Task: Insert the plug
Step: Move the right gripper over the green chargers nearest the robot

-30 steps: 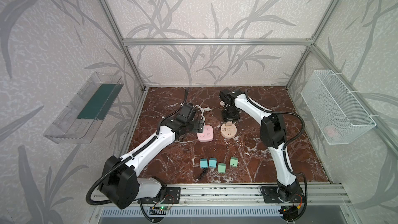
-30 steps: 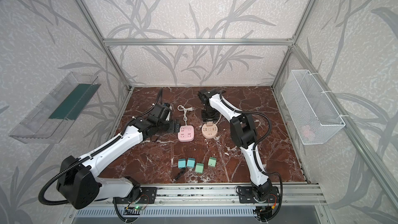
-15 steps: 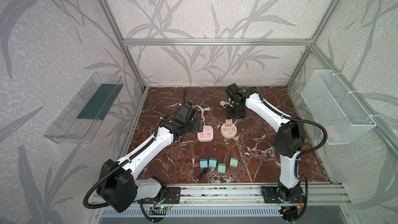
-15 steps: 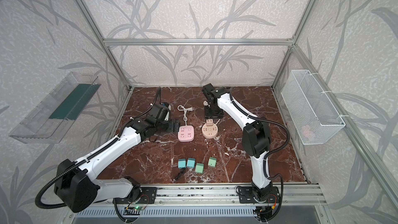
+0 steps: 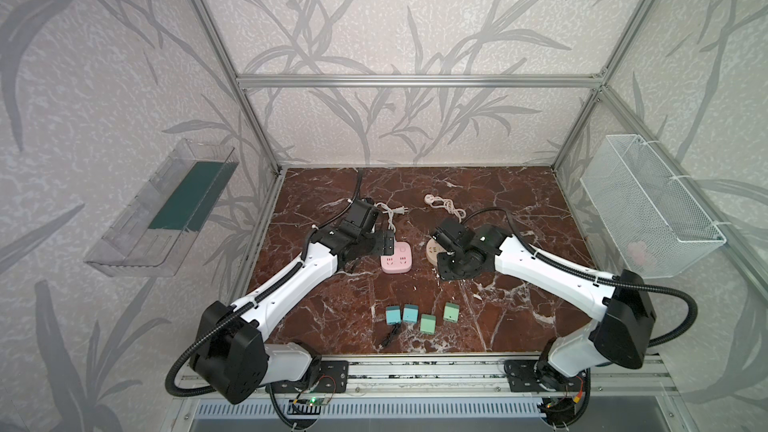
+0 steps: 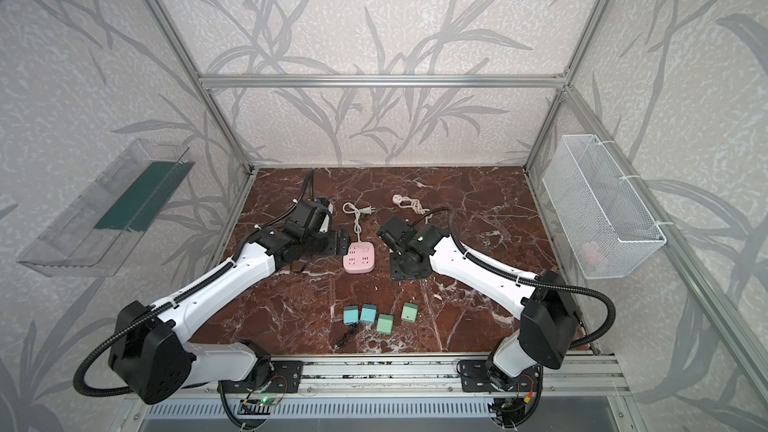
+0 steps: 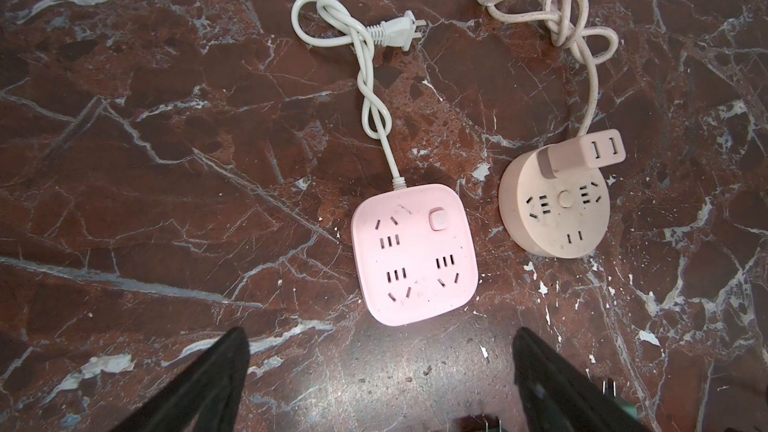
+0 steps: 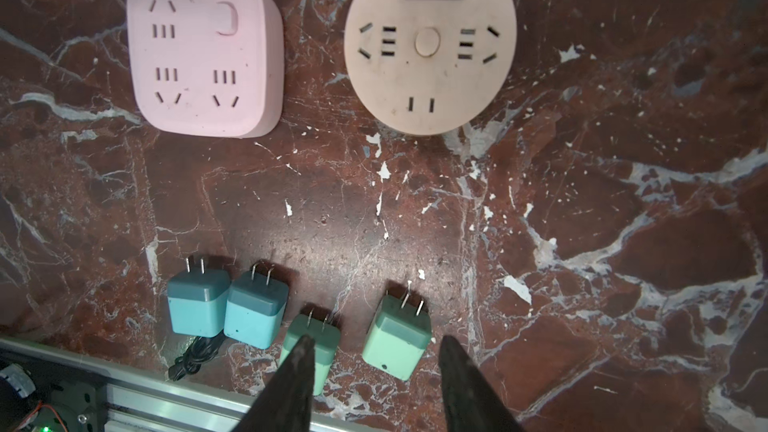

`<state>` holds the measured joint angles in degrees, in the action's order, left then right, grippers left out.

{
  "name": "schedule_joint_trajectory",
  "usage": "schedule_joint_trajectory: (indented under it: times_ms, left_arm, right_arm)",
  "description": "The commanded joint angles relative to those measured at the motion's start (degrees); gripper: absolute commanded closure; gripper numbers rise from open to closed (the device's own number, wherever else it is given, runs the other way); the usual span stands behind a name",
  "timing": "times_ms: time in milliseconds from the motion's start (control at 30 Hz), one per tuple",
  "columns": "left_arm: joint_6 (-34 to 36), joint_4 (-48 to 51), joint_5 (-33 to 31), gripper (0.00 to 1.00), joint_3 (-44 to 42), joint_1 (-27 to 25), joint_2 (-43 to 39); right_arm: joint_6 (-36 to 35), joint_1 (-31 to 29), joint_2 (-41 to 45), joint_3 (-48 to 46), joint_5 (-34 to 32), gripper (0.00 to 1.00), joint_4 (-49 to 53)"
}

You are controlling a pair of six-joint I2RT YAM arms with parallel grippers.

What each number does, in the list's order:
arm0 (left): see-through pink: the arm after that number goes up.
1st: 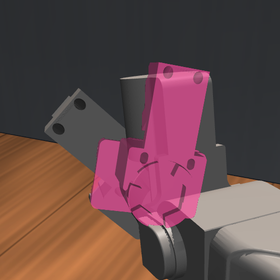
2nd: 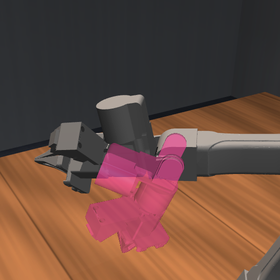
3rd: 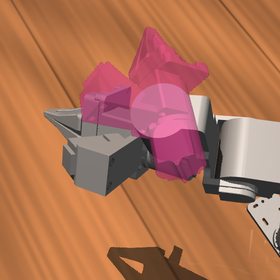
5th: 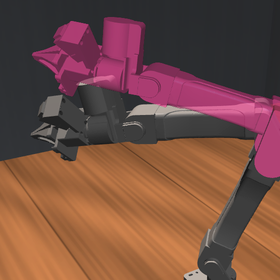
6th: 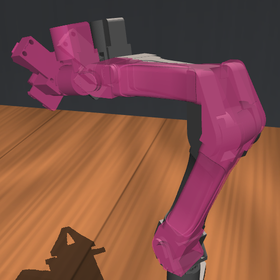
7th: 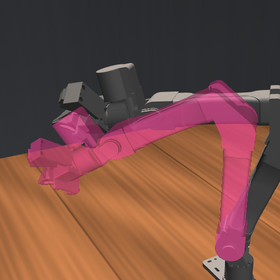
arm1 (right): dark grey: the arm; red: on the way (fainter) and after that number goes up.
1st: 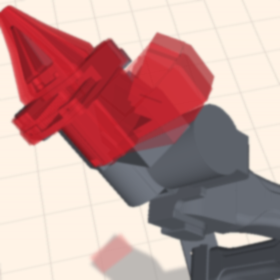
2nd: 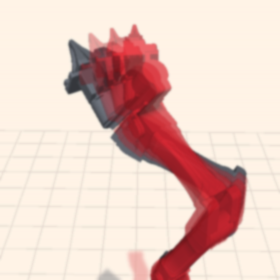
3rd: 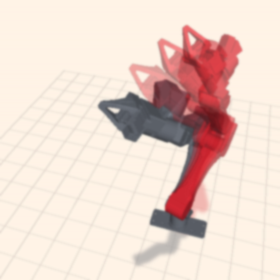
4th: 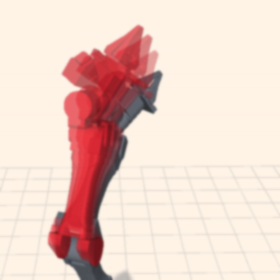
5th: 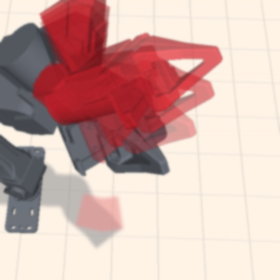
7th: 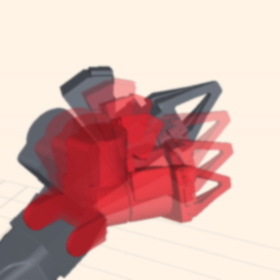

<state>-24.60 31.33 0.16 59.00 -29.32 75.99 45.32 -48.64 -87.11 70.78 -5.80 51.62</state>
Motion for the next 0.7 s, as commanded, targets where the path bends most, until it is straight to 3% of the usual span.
schedule_joint_trajectory:
  times_ms: [0, 267, 667]
  left_arm:
    - [-0.3, 0.0, 0.7, 0.03, 0.8, -0.3, 0.0]
    - [-0.3, 0.5, 0.7, 0.03, 1.0, -0.2, 0.0]
    - [-0.4, 0.2, 2.1, 0.03, 1.5, -0.3, 1.4]
  right_arm:
    - [7.2, 0.4, 3.0, -3.1, -2.5, 0.51, -0.7]
    - [11.9, -0.6, 3.9, -9.2, -1.2, 0.53, -2.5]
    - [8.9, -1.0, 1.0, -9.9, 4.6, 0.55, -2.6]
